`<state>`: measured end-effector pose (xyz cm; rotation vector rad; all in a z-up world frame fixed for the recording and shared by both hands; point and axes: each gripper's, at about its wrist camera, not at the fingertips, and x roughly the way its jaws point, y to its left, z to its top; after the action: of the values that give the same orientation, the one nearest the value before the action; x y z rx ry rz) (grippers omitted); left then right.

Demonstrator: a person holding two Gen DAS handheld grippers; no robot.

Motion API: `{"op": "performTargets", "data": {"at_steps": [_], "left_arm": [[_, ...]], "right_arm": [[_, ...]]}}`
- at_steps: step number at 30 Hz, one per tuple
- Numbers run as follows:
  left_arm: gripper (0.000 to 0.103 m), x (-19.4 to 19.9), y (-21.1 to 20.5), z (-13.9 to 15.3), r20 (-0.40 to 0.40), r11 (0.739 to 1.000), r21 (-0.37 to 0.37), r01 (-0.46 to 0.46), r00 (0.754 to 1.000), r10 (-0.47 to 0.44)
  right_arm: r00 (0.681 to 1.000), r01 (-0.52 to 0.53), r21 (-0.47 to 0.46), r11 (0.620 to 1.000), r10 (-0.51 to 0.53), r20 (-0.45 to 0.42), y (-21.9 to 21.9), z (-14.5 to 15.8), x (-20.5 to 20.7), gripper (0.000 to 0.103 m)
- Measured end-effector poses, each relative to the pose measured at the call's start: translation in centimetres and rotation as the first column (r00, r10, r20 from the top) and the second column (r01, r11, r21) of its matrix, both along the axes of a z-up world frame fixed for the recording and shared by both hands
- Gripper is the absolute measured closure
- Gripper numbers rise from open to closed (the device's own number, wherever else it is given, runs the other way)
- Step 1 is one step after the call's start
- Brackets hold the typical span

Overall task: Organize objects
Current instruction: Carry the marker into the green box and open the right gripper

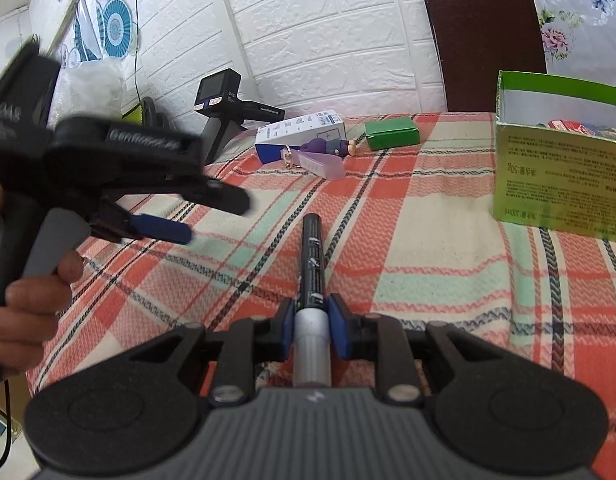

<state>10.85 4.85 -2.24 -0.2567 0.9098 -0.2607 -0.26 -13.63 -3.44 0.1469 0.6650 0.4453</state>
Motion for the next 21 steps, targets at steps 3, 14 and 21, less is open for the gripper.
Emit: {"op": "performTargets", "data": {"at_steps": [3,14,21], "left_arm": [[0.031,0.3,-2.5,-1.1,-0.060,0.999,-0.014,0.044,0.997,-0.045],[0.075,1.2,-7.6,0.5,-0.037,0.989,-0.079,0.127,0.991,-0.130],[0.076,3.1,-13.9,5.5,0.105,0.966,-0.041,0.256,0.962,-0.250]], "right_arm": [[1.000,-0.004,0.023,1.000,0.004,-0.002,-0.5,0.0,0.0,0.083],[0.995,0.040,0.076,0.996,-0.046,0.088,-4.0,2.2,-1.0,0.083],[0.949,0.155,0.045,0.987,-0.161,0.270,-7.5,5.3,-0.8,0.083]]}}
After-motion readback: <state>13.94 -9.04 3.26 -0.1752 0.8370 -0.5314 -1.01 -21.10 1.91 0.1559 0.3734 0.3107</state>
